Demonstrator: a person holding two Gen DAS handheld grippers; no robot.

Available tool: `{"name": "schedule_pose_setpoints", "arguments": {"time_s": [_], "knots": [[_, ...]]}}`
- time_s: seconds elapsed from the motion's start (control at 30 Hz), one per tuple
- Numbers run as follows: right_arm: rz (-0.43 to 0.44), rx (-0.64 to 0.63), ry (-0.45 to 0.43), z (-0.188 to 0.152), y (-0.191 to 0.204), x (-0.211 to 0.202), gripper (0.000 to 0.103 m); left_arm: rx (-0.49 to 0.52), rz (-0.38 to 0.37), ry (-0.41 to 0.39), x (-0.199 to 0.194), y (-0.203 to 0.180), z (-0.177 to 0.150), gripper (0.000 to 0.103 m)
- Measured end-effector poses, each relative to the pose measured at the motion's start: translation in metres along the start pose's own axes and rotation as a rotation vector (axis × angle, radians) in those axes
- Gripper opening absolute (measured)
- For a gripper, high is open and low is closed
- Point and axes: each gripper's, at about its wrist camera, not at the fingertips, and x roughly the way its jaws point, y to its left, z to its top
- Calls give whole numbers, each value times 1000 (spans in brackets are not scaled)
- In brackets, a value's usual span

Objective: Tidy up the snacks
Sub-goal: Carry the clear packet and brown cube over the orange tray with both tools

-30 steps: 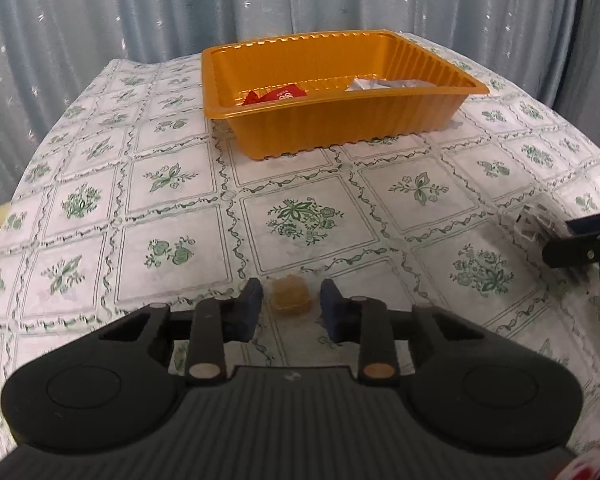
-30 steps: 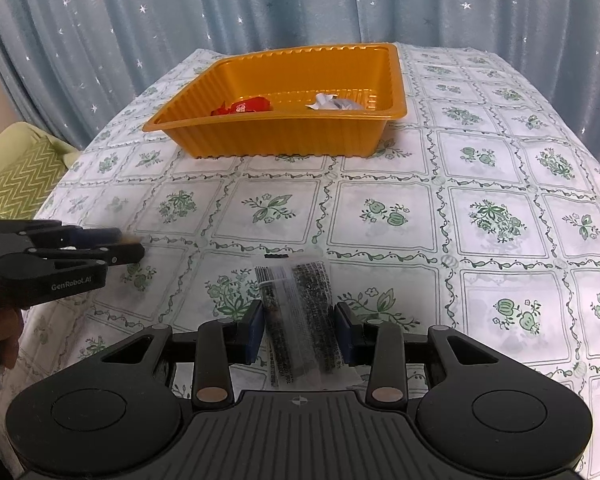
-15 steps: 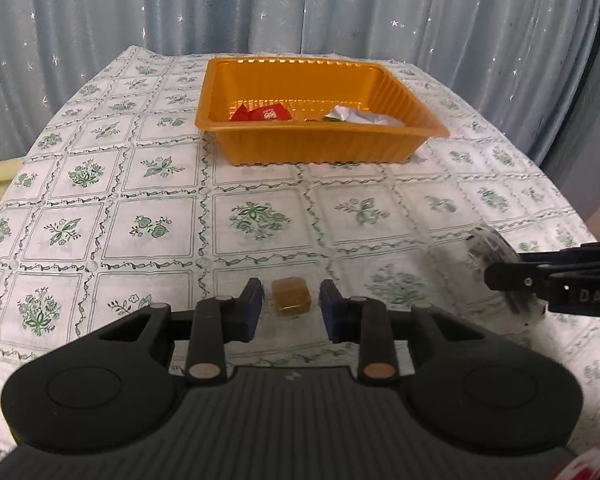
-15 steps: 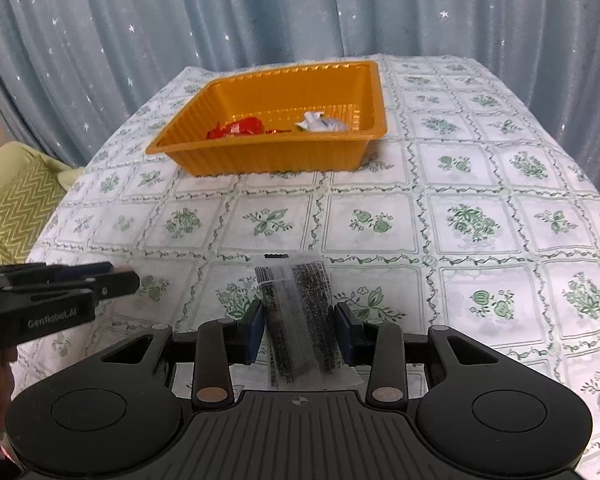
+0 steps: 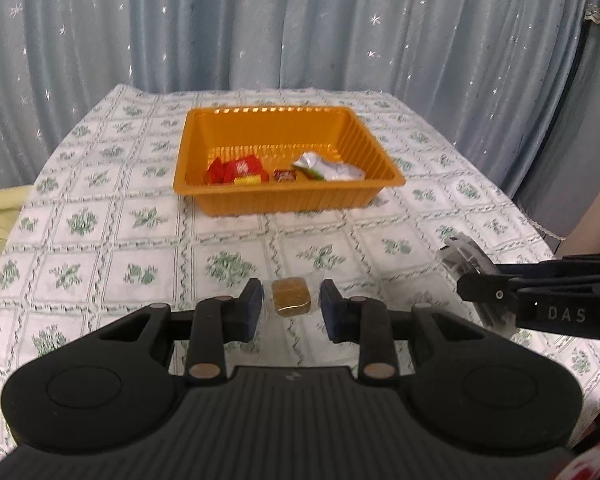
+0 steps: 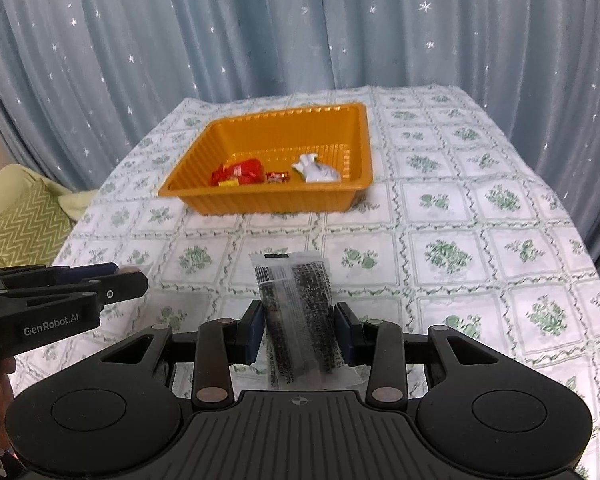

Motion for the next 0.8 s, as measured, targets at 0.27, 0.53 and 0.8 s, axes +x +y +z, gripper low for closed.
{"name": "schedule_pose_setpoints", "arguments": {"time_s": [0.27,0.53,0.8], "knots": [[-6,-9,-17,17,1,-10,38,34,-4,-25,-7,-4,24,29],[-14,-28,-20,34,2,-7,38,49,0,-38,-4,-3,45,29],[-7,-54,-35,57,6,-1,38,64,-3,-56,5,-1,69,29]]}}
